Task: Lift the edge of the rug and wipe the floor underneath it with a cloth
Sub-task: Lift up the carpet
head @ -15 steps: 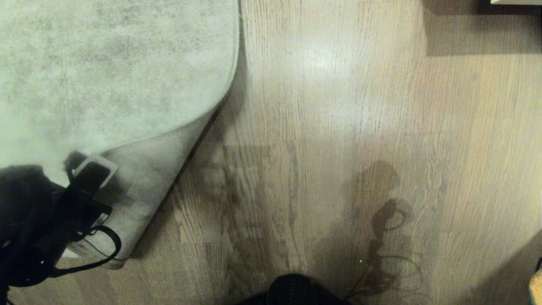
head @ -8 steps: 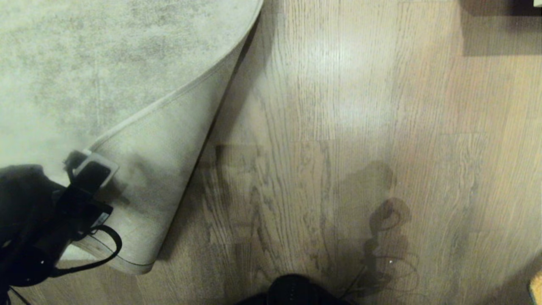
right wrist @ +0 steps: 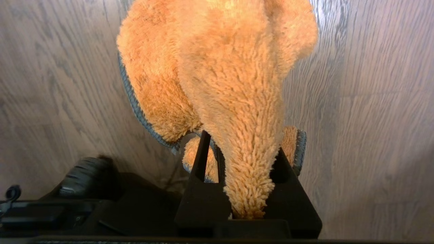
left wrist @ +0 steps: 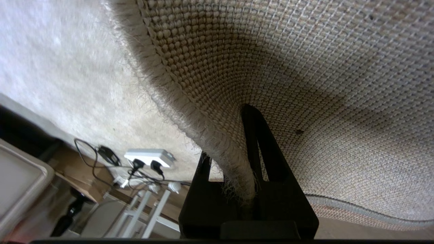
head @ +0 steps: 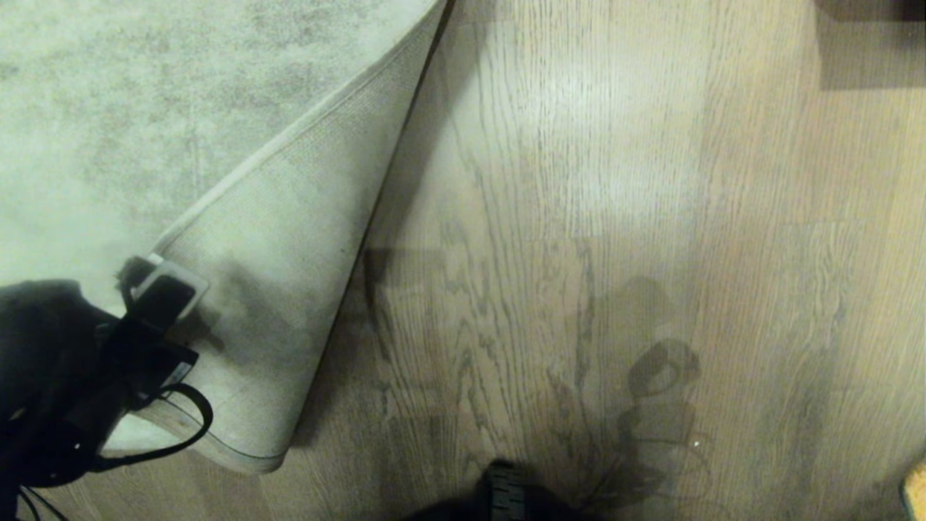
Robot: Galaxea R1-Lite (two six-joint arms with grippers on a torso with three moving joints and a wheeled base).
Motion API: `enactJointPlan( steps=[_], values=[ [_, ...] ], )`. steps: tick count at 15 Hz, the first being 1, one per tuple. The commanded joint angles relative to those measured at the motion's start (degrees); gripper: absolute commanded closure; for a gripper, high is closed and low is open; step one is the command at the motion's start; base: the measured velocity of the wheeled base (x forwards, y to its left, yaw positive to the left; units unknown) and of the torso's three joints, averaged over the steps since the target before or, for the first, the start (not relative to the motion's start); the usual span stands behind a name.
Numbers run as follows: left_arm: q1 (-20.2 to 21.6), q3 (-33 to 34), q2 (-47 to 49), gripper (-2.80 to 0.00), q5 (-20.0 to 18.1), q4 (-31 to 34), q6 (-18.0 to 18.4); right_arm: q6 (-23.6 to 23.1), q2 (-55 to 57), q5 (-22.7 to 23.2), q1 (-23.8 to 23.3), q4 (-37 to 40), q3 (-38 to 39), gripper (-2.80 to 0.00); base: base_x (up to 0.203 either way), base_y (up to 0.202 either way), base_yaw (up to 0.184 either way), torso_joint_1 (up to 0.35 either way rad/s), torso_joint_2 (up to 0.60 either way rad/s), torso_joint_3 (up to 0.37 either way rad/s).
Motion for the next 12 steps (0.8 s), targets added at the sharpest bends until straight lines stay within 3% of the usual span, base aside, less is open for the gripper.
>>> enactJointPlan(
  steps=[1,4,8,12],
  values=[
    [-0.8,-0.4,1.5,0.00,0.1,-0.4,0.2,0.0,0.0,0.0,0.0,-0.1,0.0,0.00,0.000,0.000,0.000,0.000,0.00,0.000],
    [-2.4,-2.5,4.2,0.00,-0.9,-0.4,0.1,0.0,0.0,0.0,0.0,-0.1,0.0,0.00,0.000,0.000,0.000,0.000,0.00,0.000],
    [-1.8,-9.6,5.4,0.00,-5.0,2.3,0.1,0.0,0.0,0.0,0.0,-0.1,0.0,0.00,0.000,0.000,0.000,0.000,0.00,0.000],
    [-2.2,-14.2,5.0,0.00,-5.5,6.2,0.1,0.0,0.0,0.0,0.0,-0.1,0.0,0.00,0.000,0.000,0.000,0.000,0.00,0.000]
  ],
)
